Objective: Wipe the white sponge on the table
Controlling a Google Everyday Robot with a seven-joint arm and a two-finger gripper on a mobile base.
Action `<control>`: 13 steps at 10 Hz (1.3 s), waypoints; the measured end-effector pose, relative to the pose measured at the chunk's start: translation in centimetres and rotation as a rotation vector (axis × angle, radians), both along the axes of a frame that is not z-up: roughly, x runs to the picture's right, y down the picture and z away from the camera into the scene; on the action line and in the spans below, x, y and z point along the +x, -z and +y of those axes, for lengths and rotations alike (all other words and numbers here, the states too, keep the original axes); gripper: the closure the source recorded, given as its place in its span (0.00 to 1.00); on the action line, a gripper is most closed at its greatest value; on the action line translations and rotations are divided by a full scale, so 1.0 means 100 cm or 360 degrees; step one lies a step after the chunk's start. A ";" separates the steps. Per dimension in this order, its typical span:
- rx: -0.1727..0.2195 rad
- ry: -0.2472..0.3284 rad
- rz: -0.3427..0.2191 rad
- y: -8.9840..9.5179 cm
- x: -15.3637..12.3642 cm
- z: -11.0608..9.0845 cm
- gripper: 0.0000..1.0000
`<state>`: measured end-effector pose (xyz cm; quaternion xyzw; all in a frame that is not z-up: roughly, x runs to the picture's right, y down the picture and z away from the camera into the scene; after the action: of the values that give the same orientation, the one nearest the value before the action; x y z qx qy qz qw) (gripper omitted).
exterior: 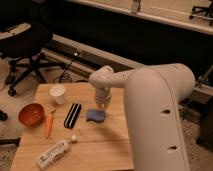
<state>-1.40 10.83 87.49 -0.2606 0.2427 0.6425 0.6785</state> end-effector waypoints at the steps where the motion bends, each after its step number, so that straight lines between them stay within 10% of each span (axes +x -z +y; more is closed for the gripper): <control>1: 0.0008 -0.0013 0.0032 -0.003 0.011 -0.008 0.78; 6: 0.0002 -0.0077 0.0161 0.003 0.056 -0.007 0.78; 13: -0.0077 -0.0178 0.0339 0.054 0.111 0.057 0.78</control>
<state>9.72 16.55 82.05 -0.2203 0.3138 0.6974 0.6055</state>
